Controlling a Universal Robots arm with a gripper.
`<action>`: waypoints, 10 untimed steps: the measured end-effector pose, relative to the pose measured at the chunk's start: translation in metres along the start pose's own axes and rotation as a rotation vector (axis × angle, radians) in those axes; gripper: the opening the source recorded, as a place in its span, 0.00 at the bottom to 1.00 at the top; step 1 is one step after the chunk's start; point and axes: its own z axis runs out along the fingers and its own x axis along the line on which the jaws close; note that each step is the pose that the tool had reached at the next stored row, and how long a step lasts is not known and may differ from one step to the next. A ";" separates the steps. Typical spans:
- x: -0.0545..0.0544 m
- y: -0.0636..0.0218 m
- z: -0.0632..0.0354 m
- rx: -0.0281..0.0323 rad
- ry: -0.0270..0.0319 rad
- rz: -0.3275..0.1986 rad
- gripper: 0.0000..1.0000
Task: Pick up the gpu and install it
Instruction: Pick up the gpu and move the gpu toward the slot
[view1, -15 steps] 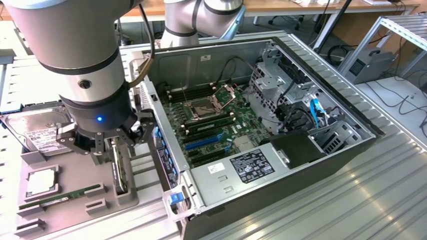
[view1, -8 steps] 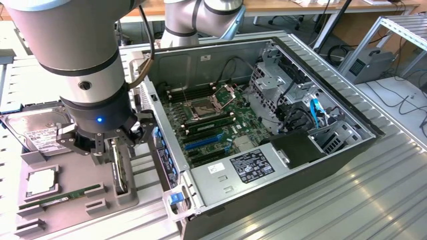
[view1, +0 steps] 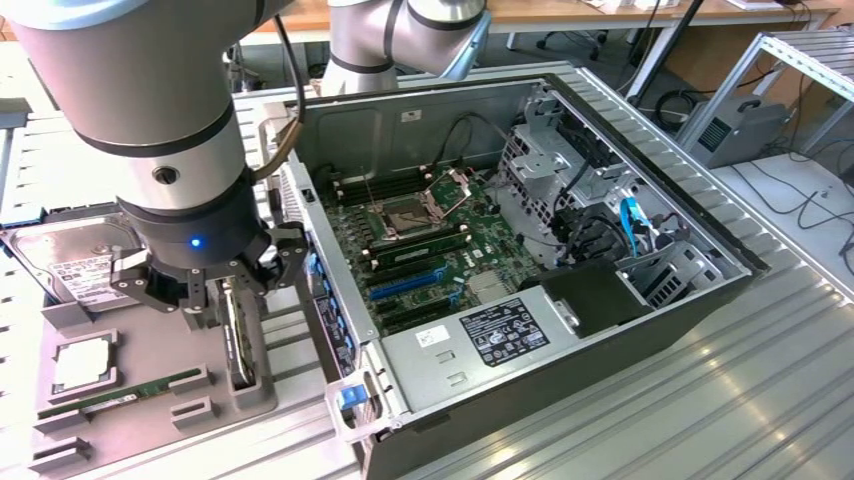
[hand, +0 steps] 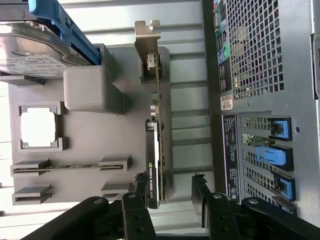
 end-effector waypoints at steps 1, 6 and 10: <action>0.000 0.0004 0.0005 -0.0003 -0.0002 0.000 0.48; 0.000 0.0024 0.0021 -0.0002 -0.0001 0.000 0.48; 0.001 0.0054 0.0034 -0.0001 -0.0001 0.000 0.48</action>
